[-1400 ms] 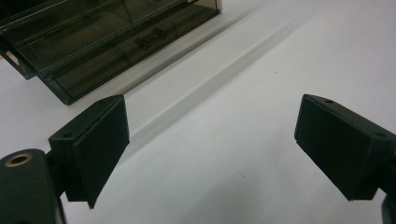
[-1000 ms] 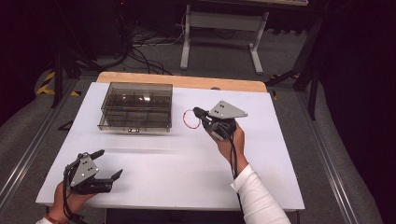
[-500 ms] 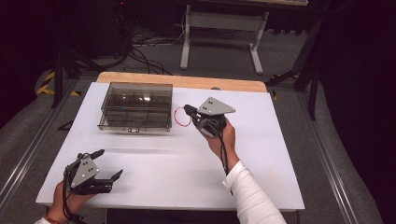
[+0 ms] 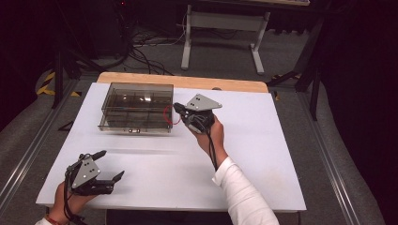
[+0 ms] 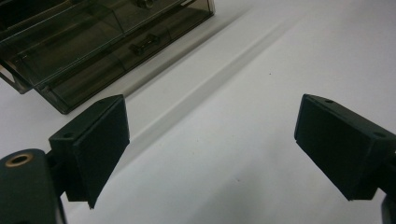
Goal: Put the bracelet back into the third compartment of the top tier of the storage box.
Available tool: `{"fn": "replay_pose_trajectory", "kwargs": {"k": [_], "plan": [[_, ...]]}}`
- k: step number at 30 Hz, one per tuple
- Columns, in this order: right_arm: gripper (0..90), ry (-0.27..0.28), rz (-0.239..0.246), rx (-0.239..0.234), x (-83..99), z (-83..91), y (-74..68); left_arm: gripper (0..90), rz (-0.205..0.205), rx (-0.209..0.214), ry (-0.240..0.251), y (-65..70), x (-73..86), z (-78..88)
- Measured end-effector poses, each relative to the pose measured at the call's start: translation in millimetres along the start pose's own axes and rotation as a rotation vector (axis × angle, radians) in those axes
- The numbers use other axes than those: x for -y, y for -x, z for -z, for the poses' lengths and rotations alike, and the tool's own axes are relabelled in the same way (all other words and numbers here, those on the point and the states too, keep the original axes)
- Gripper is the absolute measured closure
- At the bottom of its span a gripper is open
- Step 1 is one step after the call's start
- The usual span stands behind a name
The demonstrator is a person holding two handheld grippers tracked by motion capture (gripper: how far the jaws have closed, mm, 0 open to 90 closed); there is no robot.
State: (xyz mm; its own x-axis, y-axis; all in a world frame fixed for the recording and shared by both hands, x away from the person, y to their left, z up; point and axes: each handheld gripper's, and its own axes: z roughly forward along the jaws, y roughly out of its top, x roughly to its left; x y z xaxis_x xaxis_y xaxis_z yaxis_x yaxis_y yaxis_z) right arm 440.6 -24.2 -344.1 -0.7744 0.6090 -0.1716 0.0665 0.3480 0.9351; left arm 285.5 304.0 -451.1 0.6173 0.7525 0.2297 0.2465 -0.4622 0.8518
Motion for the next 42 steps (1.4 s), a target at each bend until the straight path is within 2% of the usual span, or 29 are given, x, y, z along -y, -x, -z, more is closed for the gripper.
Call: {"fn": "replay_pose_trajectory", "kwargs": {"k": [9,19,31,42], "plan": [[88.7,-0.003,-0.014,-0.009,-0.3,-18.8,-6.0,11.0,0.004,0.007,0.004,0.3,0.4,0.4],[88.5,-0.017,0.001,-0.019,-0.2,-39.4,-15.8,11.1,0.005,0.011,0.008,0.2,1.0,1.0],[88.3,-0.045,-0.002,-0.001,6.1,-49.4,-15.0,11.1,0.0,0.01,0.01,0.0,1.0,0.9],[88.2,-0.066,-0.002,-0.009,10.7,-54.5,-17.3,11.2,0.0,0.011,0.008,0.3,1.2,0.3]]}}
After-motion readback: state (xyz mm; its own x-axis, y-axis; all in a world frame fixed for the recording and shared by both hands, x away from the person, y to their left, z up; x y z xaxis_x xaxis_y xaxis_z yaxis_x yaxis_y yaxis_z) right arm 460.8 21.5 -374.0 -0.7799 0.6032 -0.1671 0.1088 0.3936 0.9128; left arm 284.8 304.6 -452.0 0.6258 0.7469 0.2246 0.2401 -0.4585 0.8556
